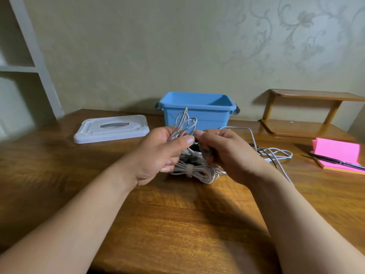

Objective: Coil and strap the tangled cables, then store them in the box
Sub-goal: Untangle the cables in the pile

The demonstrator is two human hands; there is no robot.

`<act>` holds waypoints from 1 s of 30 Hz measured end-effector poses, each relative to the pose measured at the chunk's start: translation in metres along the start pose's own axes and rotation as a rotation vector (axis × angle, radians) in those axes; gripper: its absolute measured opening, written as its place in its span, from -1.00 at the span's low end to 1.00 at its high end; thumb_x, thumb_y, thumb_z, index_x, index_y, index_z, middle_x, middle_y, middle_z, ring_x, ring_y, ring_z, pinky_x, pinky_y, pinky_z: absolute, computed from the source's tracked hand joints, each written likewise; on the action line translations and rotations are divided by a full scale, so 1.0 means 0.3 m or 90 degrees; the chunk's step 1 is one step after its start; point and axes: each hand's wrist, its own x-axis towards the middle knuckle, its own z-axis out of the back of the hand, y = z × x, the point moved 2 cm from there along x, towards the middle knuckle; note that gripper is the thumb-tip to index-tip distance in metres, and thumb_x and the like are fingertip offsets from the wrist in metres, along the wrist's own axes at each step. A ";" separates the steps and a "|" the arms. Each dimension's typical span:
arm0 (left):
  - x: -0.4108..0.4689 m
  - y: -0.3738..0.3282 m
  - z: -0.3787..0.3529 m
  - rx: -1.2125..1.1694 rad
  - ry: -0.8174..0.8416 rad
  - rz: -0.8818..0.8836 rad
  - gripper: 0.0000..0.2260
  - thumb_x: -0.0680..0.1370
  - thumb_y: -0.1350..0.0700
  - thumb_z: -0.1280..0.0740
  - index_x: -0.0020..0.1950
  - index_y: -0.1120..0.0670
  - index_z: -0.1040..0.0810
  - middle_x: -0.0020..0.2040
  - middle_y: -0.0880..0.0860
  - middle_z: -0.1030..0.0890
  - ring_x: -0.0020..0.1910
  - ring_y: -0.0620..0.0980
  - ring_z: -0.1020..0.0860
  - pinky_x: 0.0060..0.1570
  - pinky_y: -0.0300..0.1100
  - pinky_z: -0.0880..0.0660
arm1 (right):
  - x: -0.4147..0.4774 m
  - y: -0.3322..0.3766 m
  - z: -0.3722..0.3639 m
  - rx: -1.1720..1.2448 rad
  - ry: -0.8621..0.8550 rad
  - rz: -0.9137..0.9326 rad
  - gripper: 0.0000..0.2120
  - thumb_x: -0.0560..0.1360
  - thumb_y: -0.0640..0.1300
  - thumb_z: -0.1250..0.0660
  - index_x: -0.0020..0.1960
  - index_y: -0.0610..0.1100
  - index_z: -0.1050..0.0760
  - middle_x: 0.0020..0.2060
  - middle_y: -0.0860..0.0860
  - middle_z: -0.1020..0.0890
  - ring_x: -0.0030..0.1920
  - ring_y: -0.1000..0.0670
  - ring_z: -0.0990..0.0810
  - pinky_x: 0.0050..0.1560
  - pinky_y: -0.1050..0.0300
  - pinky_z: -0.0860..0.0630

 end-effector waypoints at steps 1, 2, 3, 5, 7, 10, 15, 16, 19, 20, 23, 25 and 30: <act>-0.005 -0.004 -0.005 -0.010 0.026 0.012 -0.86 0.60 0.03 -0.39 -0.01 -0.13 -0.76 -0.38 -0.02 -0.21 -0.45 -0.10 -0.17 -0.47 -0.18 -0.07 | 0.001 0.000 0.002 0.000 0.002 0.010 -0.64 0.61 0.04 -0.39 -0.28 -0.09 -0.43 -0.36 -0.05 -0.37 -0.33 0.00 -0.33 -0.30 0.12 -0.29; -0.010 -0.005 -0.008 -0.025 0.040 0.022 -0.85 0.59 0.02 -0.40 -0.01 -0.16 -0.77 -0.36 -0.01 -0.19 -0.44 -0.09 -0.16 -0.49 -0.22 -0.11 | 0.000 0.001 0.004 -0.003 0.007 0.021 -0.67 0.61 0.02 -0.39 -0.24 -0.12 -0.47 -0.33 -0.05 -0.42 -0.29 0.00 -0.38 -0.24 0.12 -0.33; -0.013 -0.004 -0.010 -0.044 0.045 0.026 -0.86 0.59 0.01 -0.40 -0.01 -0.15 -0.77 -0.35 -0.01 -0.19 -0.44 -0.09 -0.17 -0.51 -0.26 -0.15 | 0.000 0.003 0.005 -0.001 0.014 0.030 -0.71 0.62 0.01 -0.40 -0.19 -0.15 -0.51 -0.29 -0.04 -0.49 -0.23 0.01 -0.44 -0.17 0.14 -0.40; -0.008 0.002 -0.010 -0.088 0.030 0.028 -0.90 0.60 0.00 -0.40 -0.05 -0.08 -0.72 -0.35 -0.01 -0.20 -0.44 -0.11 -0.17 -0.54 -0.31 -0.16 | 0.000 0.001 0.006 0.028 0.019 0.037 -0.75 0.63 0.00 -0.40 -0.13 -0.16 -0.57 -0.22 -0.04 -0.60 -0.15 0.02 -0.55 -0.06 0.16 -0.50; 0.000 0.010 -0.013 -0.144 -0.008 0.031 -0.88 0.65 0.00 -0.38 -0.03 -0.01 -0.54 -0.34 -0.03 -0.24 -0.43 -0.13 -0.18 -0.53 -0.33 -0.16 | 0.001 -0.003 0.011 0.042 -0.026 0.047 -0.76 0.63 -0.02 -0.40 -0.11 -0.16 -0.60 -0.25 -0.05 -0.62 -0.16 0.00 -0.58 -0.05 0.15 -0.52; 0.011 0.012 -0.018 -0.249 -0.008 0.061 -0.86 0.74 0.03 -0.20 0.04 0.06 -0.41 -0.30 -0.02 -0.28 -0.39 -0.11 -0.21 -0.51 -0.31 -0.14 | 0.000 0.008 0.026 0.066 -0.141 0.105 -0.86 0.61 -0.10 -0.39 -0.09 -0.11 -0.66 -0.35 0.01 -0.55 -0.19 -0.03 -0.52 -0.07 0.17 -0.48; 0.033 0.036 -0.031 -0.122 -0.088 0.041 -0.82 0.77 0.14 -0.10 0.14 0.13 -0.48 -0.26 0.00 -0.33 -0.34 -0.09 -0.28 -0.46 -0.25 -0.23 | -0.009 0.038 -0.008 0.215 -0.072 0.144 -0.86 0.61 -0.11 -0.39 -0.09 -0.03 -0.68 -0.36 0.02 -0.46 -0.26 0.01 -0.44 -0.16 0.18 -0.39; 0.038 0.036 -0.040 -0.028 -0.105 0.019 -0.81 0.78 0.13 -0.12 0.17 0.13 -0.50 -0.26 0.02 -0.36 -0.33 -0.09 -0.32 -0.43 -0.24 -0.29 | -0.009 0.036 -0.029 0.190 -0.052 0.136 -0.86 0.62 -0.13 -0.38 -0.09 -0.04 -0.68 -0.36 0.03 -0.47 -0.28 0.02 -0.43 -0.19 0.19 -0.37; 0.025 0.031 -0.070 0.143 -0.092 -0.049 -0.76 0.79 0.14 -0.13 0.27 0.11 -0.58 -0.20 0.07 -0.58 -0.25 -0.12 -0.53 -0.27 -0.24 -0.49 | -0.008 0.021 -0.077 0.072 -0.083 0.095 -0.82 0.68 -0.18 -0.35 -0.04 -0.25 -0.61 -0.41 0.08 -0.54 -0.38 0.12 -0.47 -0.29 0.29 -0.41; 0.015 0.020 -0.070 0.131 -0.089 -0.050 -0.76 0.78 0.17 -0.13 0.28 0.12 -0.59 -0.19 0.02 -0.61 -0.24 -0.18 -0.55 -0.24 -0.28 -0.50 | -0.008 0.015 -0.080 0.040 -0.114 0.088 -0.78 0.69 -0.18 -0.34 -0.05 -0.31 -0.59 -0.43 0.09 -0.54 -0.40 0.14 -0.46 -0.32 0.32 -0.41; 0.035 0.005 -0.067 0.122 -0.073 0.004 -0.79 0.74 0.16 -0.16 0.12 0.27 -0.51 -0.17 0.10 -0.47 -0.23 -0.06 -0.46 -0.24 -0.30 -0.43 | -0.008 0.012 -0.081 -0.034 -0.189 0.088 -0.73 0.70 -0.14 -0.35 -0.13 -0.25 -0.59 -0.45 0.11 -0.56 -0.42 0.15 -0.48 -0.35 0.32 -0.42; 0.025 0.022 -0.059 0.164 -0.080 0.057 -0.67 0.79 0.13 -0.11 -0.12 0.25 -0.40 -0.22 0.13 -0.38 -0.30 -0.03 -0.36 -0.39 -0.47 -0.33 | -0.009 0.011 -0.090 -0.045 -0.217 0.090 -0.74 0.70 -0.14 -0.36 -0.15 -0.19 -0.58 -0.46 0.11 -0.57 -0.45 0.17 -0.50 -0.38 0.32 -0.43; 0.021 0.047 -0.088 -0.079 -0.189 -0.062 -0.65 0.79 0.01 -0.11 0.10 0.01 -0.69 -0.01 0.05 -0.72 0.01 -0.03 -0.67 -0.03 -0.10 -0.53 | -0.012 0.013 -0.129 -0.093 -0.275 0.133 -0.81 0.68 -0.14 -0.38 -0.07 -0.18 -0.64 -0.34 0.08 -0.70 -0.34 0.13 -0.66 -0.29 0.24 -0.56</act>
